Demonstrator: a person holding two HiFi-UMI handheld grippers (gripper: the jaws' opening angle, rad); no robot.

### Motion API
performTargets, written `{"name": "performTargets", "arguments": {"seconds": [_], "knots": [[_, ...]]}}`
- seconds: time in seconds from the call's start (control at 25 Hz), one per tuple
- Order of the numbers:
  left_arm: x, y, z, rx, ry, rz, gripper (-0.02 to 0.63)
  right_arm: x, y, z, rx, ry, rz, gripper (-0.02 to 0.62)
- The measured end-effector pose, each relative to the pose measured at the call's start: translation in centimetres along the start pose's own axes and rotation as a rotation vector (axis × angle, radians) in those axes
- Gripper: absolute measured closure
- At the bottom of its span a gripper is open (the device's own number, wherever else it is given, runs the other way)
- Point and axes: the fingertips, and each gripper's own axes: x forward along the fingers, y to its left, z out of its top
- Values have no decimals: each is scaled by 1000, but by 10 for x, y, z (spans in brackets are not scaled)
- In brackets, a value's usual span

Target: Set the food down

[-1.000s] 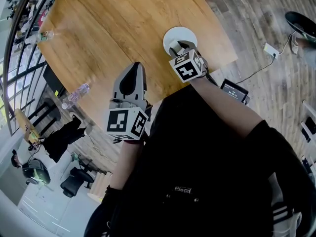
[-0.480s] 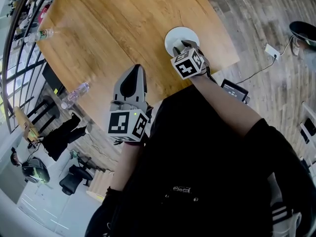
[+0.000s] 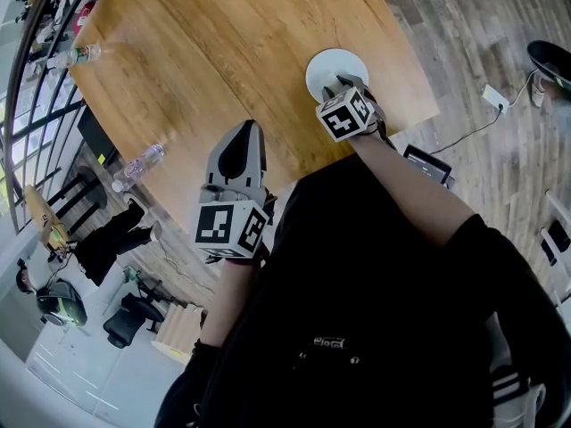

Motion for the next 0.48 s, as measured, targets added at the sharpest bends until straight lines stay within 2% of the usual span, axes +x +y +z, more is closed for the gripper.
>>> {"name": "performTargets", "arguments": {"seconds": [0.2,0.32,0.48], "knots": [[1,0,-1,-21,-5,-15,601,2,3,2,2,3,8,426],[1,2,-1,-30,-10,-18,601,0,8,8,-2,-7,15,379],[1,-1,1,-28,-17,-22,601,-6,10,12,14,-30,29,362]]}}
